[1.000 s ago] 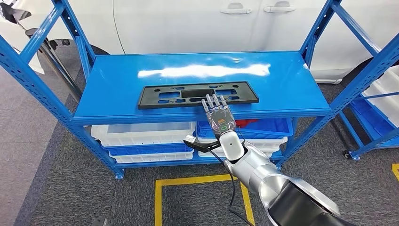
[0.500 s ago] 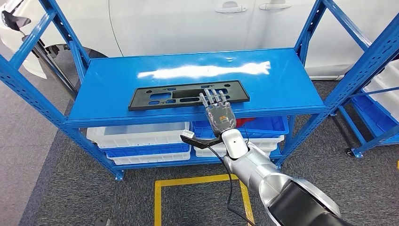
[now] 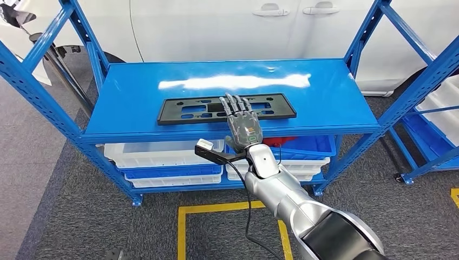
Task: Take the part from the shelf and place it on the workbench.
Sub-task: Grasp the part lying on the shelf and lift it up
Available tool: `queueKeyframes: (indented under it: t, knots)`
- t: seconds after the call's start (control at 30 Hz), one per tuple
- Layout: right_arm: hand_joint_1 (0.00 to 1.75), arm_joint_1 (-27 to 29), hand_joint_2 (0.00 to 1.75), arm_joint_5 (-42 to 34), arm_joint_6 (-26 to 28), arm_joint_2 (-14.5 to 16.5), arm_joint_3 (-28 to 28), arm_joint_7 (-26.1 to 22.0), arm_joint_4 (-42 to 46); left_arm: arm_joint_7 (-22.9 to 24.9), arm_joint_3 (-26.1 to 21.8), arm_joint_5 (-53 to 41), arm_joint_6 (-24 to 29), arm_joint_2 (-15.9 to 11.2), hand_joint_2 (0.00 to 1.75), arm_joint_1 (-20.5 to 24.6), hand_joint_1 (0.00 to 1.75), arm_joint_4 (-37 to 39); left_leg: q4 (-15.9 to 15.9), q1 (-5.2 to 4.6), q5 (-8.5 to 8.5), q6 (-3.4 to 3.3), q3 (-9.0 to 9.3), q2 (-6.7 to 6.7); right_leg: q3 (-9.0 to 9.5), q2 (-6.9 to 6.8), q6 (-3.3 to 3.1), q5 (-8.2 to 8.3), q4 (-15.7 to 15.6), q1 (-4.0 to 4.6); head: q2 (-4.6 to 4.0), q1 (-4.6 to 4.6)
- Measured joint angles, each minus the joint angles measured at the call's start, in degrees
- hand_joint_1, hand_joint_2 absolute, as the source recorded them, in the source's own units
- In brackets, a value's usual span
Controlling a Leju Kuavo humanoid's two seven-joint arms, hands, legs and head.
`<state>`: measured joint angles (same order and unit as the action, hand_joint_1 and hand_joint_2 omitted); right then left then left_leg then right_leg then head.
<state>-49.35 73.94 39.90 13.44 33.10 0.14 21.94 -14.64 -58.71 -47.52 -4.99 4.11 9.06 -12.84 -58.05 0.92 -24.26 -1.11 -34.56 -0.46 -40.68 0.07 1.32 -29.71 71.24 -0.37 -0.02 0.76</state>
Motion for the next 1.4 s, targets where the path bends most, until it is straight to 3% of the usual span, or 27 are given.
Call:
queueKeyframes:
  t: [0.07, 0.13, 0.27, 0.33, 0.4, 0.43, 0.47, 0.53, 0.6, 0.63, 0.73, 0.8, 0.9, 0.93, 0.97, 1.0, 1.07, 1.13, 1.2, 1.3, 1.4]
  knots:
    - [0.0, -0.08, 1.75, 0.87, 0.01, 0.12, -0.44, 0.09, 0.33, -0.06, 0.0, -0.07, -0.01, 0.06, 0.0, 0.02, 0.0, 0.01, -0.15, -0.1, -0.12, 0.27, 0.02, -0.02, 3.97, 0.0, -0.51, 3.5, -8.17, 0.17, 0.0, 0.0]
    - [0.0, -0.13, 1.75, 2.31, 0.01, 0.22, -0.82, 0.44, 0.56, -0.11, 0.0, -0.16, 0.01, 0.1, 0.0, 0.09, 0.0, 0.01, -0.2, -0.23, -0.17, 0.77, -0.05, -0.01, 6.06, 0.0, -0.98, 4.71, -12.64, 0.48, 0.0, 0.0]
    - [0.0, -0.09, 1.75, 5.04, 0.03, 0.36, -1.09, 1.48, 0.72, -0.13, 0.0, -0.28, 0.05, 0.08, 0.0, 0.13, 0.0, 0.01, -0.82, -0.16, -0.8, 1.97, -0.38, 0.05, 6.34, -0.06, -2.1, 5.03, -13.59, 0.35, 0.0, 0.0]
    - [0.0, -0.09, 1.75, 7.36, 0.03, 0.48, -1.14, 2.51, 0.77, -0.14, 0.0, -0.41, 0.09, 0.05, 0.0, 0.12, 0.0, 0.01, -5.72, -0.05, -3.74, 2.37, -2.58, 0.12, 6.59, -0.19, -2.62, 5.22, -13.97, 0.15, 0.0, 0.0]
    - [0.0, 0.13, 1.75, 9.94, 0.03, 0.56, -1.14, 3.89, 0.63, -0.14, 0.0, -0.54, 0.15, 0.07, 0.0, 0.02, 0.0, 0.01, -13.34, 0.01, -7.0, 2.69, -6.13, 0.12, 6.6, -0.22, -2.81, 5.2, -13.97, 0.27, 0.0, 0.0]
    - [0.0, 0.29, 1.75, 11.18, 0.03, 0.59, -1.13, 4.67, 0.5, -0.15, 0.0, -0.59, 0.18, 0.06, 0.0, -0.05, 0.0, 0.01, -15.67, 0.04, -7.45, 2.77, -7.29, 0.13, 6.6, -0.21, -2.83, 5.18, -13.94, 0.31, 0.0, 0.0]
    - [0.0, 0.41, 1.75, 12.03, 0.03, 0.6, -1.1, 5.31, 0.36, -0.16, 0.0, -0.6, 0.24, 0.05, 0.0, -0.09, 0.0, 0.01, -15.8, 0.04, -6.79, 2.79, -7.42, 0.13, 6.62, -0.2, -2.82, 5.15, -13.89, 0.34, 0.0, 0.0]
    - [0.0, 0.5, 1.75, 13.24, 0.03, 0.65, -1.02, 6.31, 0.12, -0.2, 0.0, -0.62, 0.36, 0.02, 0.0, -0.07, 0.0, 0.01, -9.73, 0.04, -3.0, 2.61, -4.56, 0.16, 6.71, -0.15, -2.67, 4.98, -13.72, 0.33, 0.0, 0.0]
    - [0.0, 0.45, 1.75, 13.74, 0.03, 0.72, -0.96, 6.77, -0.03, -0.25, 0.0, -0.65, 0.44, -0.01, 0.0, 0.06, 0.0, 0.01, -2.62, -0.12, -0.45, 2.17, -1.03, 0.18, 6.64, -0.09, -2.24, 4.72, -13.41, 0.54, 0.0, 0.0]
    - [0.0, 0.43, 1.75, 13.89, 0.03, 0.74, -0.96, 6.93, -0.1, -0.27, 0.0, -0.67, 0.46, -0.01, 0.0, 0.11, 0.0, 0.01, -0.87, -0.21, -0.12, 1.92, -0.21, 0.15, 6.55, -0.07, -1.98, 4.67, -13.3, 0.64, 0.0, 0.0]
    - [0.0, 0.42, 1.75, 14.73, 0.03, 0.76, -0.91, 7.46, -0.4, -0.31, 0.0, -0.71, 0.47, 0.02, 0.0, 0.07, 0.0, 0.02, -0.05, -0.24, -0.05, 1.03, -0.06, 0.04, 6.36, -0.08, -1.1, 4.63, -13.2, 0.6, 0.0, 0.0]
    - [0.0, 0.34, 1.75, 15.21, 0.04, 0.77, -0.88, 7.86, -0.52, -0.32, 0.0, -0.73, 0.46, 0.02, 0.0, 0.08, 0.0, 0.02, 0.31, -0.06, 0.21, 0.38, 0.03, 0.06, 5.37, -0.06, -0.5, 2.98, -10.94, 0.51, 0.0, 0.0]
    - [0.0, 0.51, 1.75, 15.57, 0.04, 0.74, -0.85, 8.27, -0.94, -0.35, 0.0, -0.73, 0.43, -0.02, 0.0, 0.08, 0.0, 0.03, 0.47, 0.0, 0.34, -0.06, -0.01, 0.11, 0.2, -0.04, 0.04, -2.13, -0.01, 0.23, 0.0, 0.0]
    - [0.0, 0.69, 1.75, 15.58, 0.03, 0.73, -0.84, 8.38, -1.17, -0.36, 0.0, -0.73, 0.42, -0.03, 0.0, 0.04, 0.0, 0.03, 0.46, -0.01, 0.33, -0.07, -0.02, 0.1, -1.24, -0.04, 0.13, -2.84, 2.85, 0.13, 0.0, 0.0]
    - [0.0, 0.83, 1.75, 15.59, 0.03, 0.73, -0.83, 8.48, -1.41, -0.36, 0.0, -0.73, 0.39, -0.05, 0.0, -0.02, 0.0, 0.03, 0.44, -0.02, 0.31, -0.08, -0.01, 0.09, -1.75, -0.04, 0.14, -2.51, 3.69, 0.05, 0.0, 0.0]
    - [0.0, 0.88, 1.75, 15.59, 0.03, 0.73, -0.82, 8.56, -1.62, -0.37, 0.0, -0.72, 0.36, -0.05, 0.0, -0.06, 0.0, 0.03, 0.41, -0.02, 0.3, -0.05, 0.02, 0.05, -1.02, -0.04, 0.05, -1.09, 1.96, 0.02, 0.0, 0.0]
    - [0.0, 0.73, 1.75, 15.6, 0.03, 0.74, -0.8, 8.68, -1.82, -0.43, 0.0, -0.69, 0.23, -0.03, 0.0, -0.1, 0.0, 0.03, 0.35, -0.03, 0.22, 0.12, 0.1, -0.01, 2.91, -0.03, -0.46, 2.83, -6.33, 0.1, 0.0, 0.0]
    - [0.0, 0.51, 1.75, 15.62, 0.03, 0.75, -0.79, 8.74, -1.91, -0.48, 0.0, -0.65, 0.15, 0.01, 0.0, -0.07, 0.0, 0.03, 0.24, -0.17, 0.12, 0.58, 0.04, -0.03, 5.8, -0.05, -0.98, 4.88, -12.49, 0.41, 0.0, 0.0]
    - [0.0, 0.44, 1.75, 15.63, 0.03, 0.76, -0.78, 8.75, -2.08, -0.49, 0.0, -0.61, 0.14, 0.02, 0.0, -0.09, 0.0, 0.03, 0.29, -0.26, 0.08, 1.22, 0.01, -0.01, 6.1, -0.04, -1.35, 4.93, -13.42, 0.68, 0.0, 0.0]
    - [0.0, 0.34, 1.75, 15.63, 0.05, 0.85, -0.77, 8.75, -2.28, -0.52, 0.0, -0.6, 0.08, -0.03, 0.0, -0.08, 0.0, 0.02, -1.08, -0.21, -1.02, 2.09, -0.42, 0.08, 6.57, -0.07, -2.28, 5.03, -14.04, 0.32, 0.0, 0.0]
    - [0.0, 0.3, 1.75, 15.61, 0.06, 1.05, -0.77, 8.74, -2.5, -0.55, 0.0, -0.58, 0.02, -0.09, 0.0, -0.14, 0.0, 0.03, -11.17, -0.14, -5.75, 2.61, -5.27, 0.14, 7.13, -0.17, -2.96, 4.81, -14.28, 0.27, 0.0, 0.0]
